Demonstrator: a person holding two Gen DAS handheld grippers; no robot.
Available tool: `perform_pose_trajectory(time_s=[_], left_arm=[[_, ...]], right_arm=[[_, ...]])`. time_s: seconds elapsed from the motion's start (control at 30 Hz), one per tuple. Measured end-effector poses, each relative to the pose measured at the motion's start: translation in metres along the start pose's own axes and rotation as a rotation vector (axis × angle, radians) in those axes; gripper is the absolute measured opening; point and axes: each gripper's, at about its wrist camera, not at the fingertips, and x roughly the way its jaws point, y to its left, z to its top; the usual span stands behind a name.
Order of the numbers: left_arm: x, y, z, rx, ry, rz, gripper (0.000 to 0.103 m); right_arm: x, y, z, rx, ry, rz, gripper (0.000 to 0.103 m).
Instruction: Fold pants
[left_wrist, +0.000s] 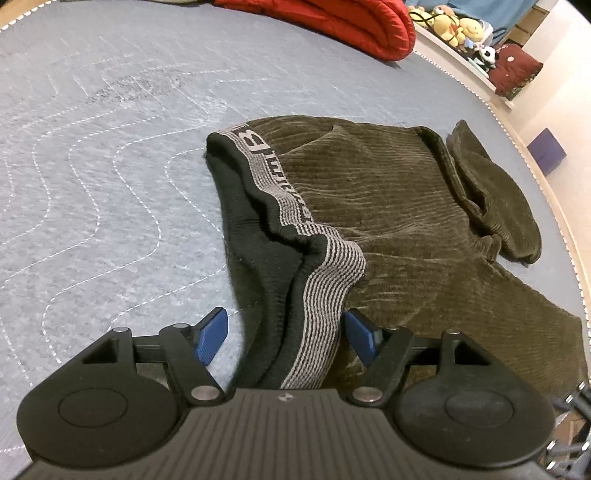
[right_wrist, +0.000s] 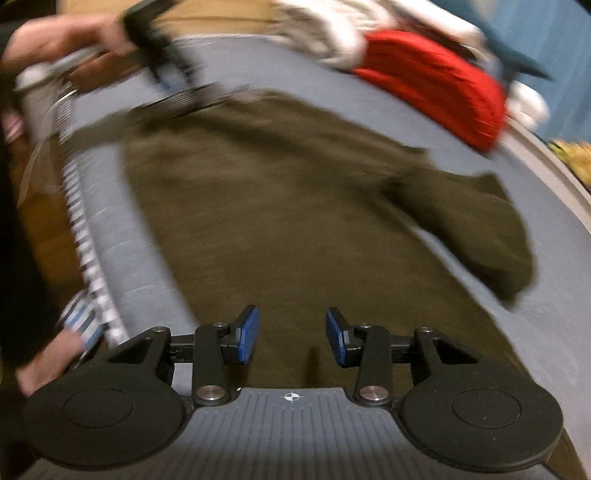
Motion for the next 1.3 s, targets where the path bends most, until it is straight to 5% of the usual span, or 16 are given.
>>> perform_pose_trajectory(time_s=[0.33, 0.43, 0.5, 0.57, 0.67, 0.8, 0.9, 1.03, 1.07, 1.2, 1.3], left_arm=[[0.018, 0.023, 0.004, -0.12, 0.047, -0.117, 0.066], [0.02, 0.026, 0.003, -0.144, 0.064, -0.175, 0.038], [0.018, 0.024, 0.002, -0.125, 0.065, -0.167, 0.026], [0.011, 0.02, 0.002, -0.102, 0.055, -0.163, 0.02], [-0.008, 0.025, 0.002, -0.128, 0.037, -0.174, 0.017], [-0.031, 0.034, -0.002, -0.139, 0.021, -0.152, 0.017], [-0.019, 0.036, -0.01, -0.137, 0.093, -0.096, 0.018], [-0.013, 0.02, -0.011, -0.082, 0.108, 0.022, 0.039], [-0.019, 0.015, -0.008, -0.068, 0.085, 0.059, 0.047], [-0.051, -0.022, 0.0, 0.097, -0.101, 0.29, 0.051], [-0.06, -0.049, 0.002, 0.193, -0.193, 0.263, 0.051]], right_arm=[[0.04, 0.041, 0.02, -0.166, 0.02, 0.108, 0.041], [0.041, 0.043, 0.028, -0.188, 0.018, 0.121, 0.041], [0.044, 0.049, 0.033, -0.223, 0.019, 0.127, 0.036], [0.048, 0.055, 0.036, -0.253, 0.026, 0.152, 0.016], [0.052, 0.062, 0.04, -0.308, 0.031, 0.156, 0.01], [0.037, 0.062, 0.045, -0.337, -0.015, 0.235, 0.009], [0.036, 0.065, 0.044, -0.352, -0.021, 0.274, 0.009], [0.041, 0.065, 0.04, -0.377, 0.022, 0.288, 0.014], [0.04, 0.06, 0.042, -0.362, 0.023, 0.29, 0.015], [0.025, 0.032, 0.051, -0.228, -0.047, 0.29, 0.018], [0.025, 0.013, 0.049, -0.111, -0.056, 0.281, 0.024]])
